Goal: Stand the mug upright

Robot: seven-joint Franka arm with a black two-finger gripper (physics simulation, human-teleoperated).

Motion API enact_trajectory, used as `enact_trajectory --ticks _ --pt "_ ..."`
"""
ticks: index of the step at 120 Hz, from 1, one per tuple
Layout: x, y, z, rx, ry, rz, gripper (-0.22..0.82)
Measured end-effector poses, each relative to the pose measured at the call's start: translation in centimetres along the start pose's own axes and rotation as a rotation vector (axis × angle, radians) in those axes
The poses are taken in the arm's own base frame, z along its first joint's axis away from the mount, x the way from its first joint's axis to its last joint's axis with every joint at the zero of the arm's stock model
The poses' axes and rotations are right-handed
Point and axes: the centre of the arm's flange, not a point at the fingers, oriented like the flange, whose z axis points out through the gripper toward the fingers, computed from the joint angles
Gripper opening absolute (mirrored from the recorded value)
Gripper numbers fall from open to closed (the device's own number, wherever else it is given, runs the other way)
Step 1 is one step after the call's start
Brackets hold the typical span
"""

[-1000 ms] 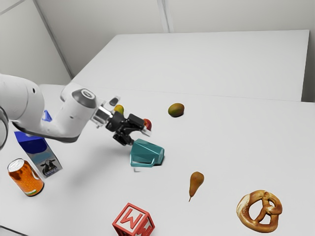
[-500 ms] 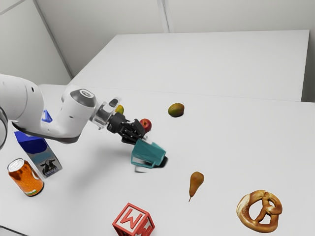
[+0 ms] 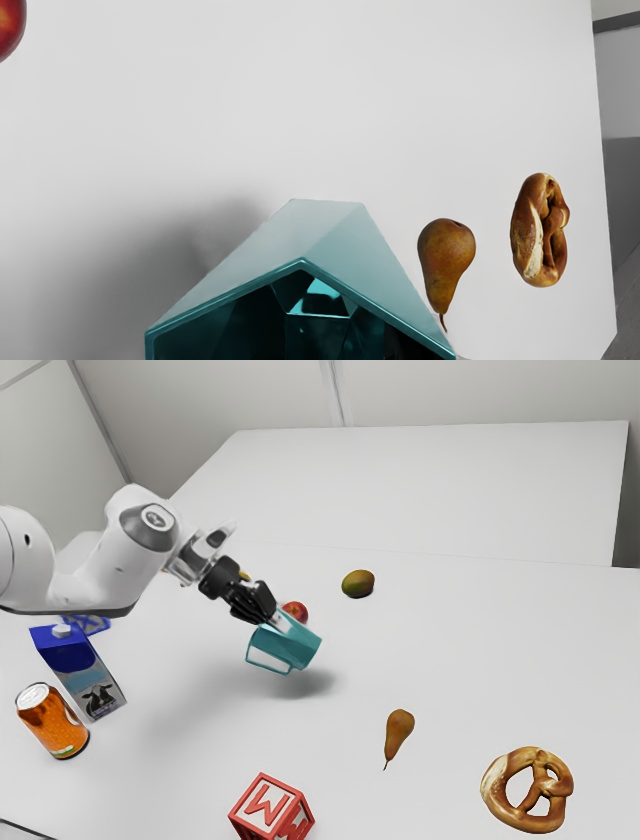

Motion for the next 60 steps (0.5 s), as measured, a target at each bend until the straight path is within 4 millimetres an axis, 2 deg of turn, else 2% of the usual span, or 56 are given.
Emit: enact_trajectory --ticks 25,46,60 --pt "0.1 0.0 -1.6 0.366 -0.161 0.098 -0.18" --pt "0.9 1.2 -0.2 0.592 -0.239 0.184 -0.18" --pt "1.1 0.8 1.0 0.677 -0.256 0.204 -0.18"
